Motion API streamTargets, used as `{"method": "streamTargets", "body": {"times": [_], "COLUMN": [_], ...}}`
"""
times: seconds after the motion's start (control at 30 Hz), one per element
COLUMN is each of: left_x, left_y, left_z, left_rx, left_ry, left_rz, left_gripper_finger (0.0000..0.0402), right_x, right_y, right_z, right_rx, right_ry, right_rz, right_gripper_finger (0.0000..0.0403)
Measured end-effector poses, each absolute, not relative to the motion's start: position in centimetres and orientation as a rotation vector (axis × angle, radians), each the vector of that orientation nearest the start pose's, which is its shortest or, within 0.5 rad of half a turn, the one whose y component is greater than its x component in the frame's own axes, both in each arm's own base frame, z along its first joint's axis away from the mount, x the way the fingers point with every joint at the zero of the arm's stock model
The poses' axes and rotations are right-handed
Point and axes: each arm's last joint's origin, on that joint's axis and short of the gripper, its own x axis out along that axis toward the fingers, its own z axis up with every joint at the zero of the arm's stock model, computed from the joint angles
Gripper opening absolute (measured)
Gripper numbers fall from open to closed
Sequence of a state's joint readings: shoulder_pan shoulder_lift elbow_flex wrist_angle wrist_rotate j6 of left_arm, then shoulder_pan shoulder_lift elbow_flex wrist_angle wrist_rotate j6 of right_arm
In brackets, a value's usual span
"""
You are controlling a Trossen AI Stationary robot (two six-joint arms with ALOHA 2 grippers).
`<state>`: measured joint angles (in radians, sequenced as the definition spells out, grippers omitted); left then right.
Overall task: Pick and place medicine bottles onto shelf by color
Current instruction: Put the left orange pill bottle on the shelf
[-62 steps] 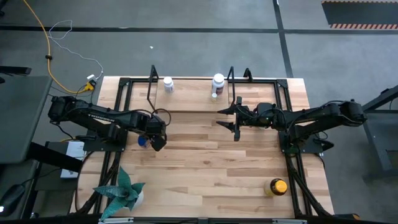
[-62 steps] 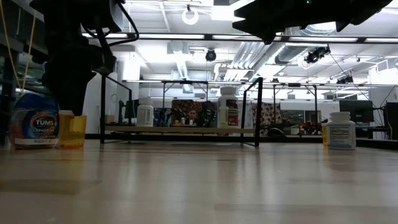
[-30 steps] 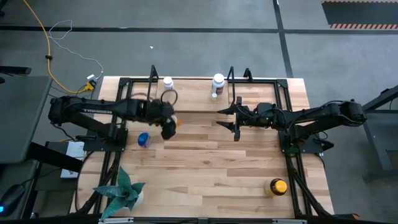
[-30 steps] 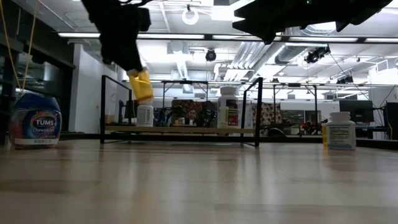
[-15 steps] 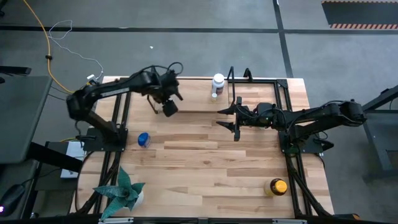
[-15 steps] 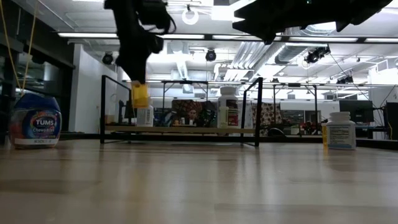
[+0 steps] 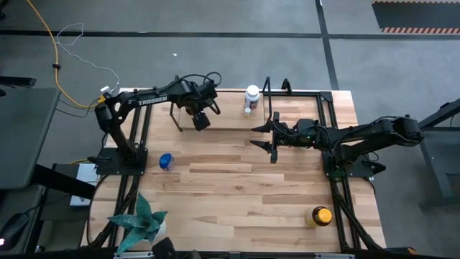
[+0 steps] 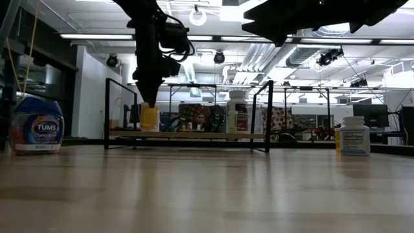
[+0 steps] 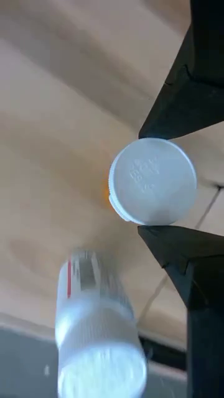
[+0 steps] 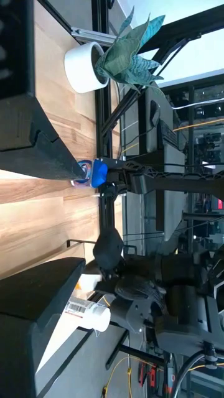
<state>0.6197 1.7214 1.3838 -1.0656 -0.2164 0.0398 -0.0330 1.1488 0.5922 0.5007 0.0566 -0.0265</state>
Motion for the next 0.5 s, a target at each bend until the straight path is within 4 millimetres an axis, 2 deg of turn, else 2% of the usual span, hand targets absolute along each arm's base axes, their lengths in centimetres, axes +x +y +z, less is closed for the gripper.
{"method": "streamTargets", "body": {"times": [0.1,0.5], "left_x": [26.03,26.16], "left_y": [19.76,19.90], "left_z": [24.57,24.57], "left_rx": [-0.241,-0.280], "left_ry": [1.428,1.393], "left_rz": [0.709,0.672], "left_gripper_finger": [0.0207,0.0207], "right_x": [24.79,24.79], "right_y": [-0.98,-0.97], "right_z": [26.05,26.05], "right_rx": [-0.027,-0.027], "right_ry": [0.057,0.057], "right_rz": [-0.089,-0.088], "right_gripper_finger": [0.0206,0.0206]}}
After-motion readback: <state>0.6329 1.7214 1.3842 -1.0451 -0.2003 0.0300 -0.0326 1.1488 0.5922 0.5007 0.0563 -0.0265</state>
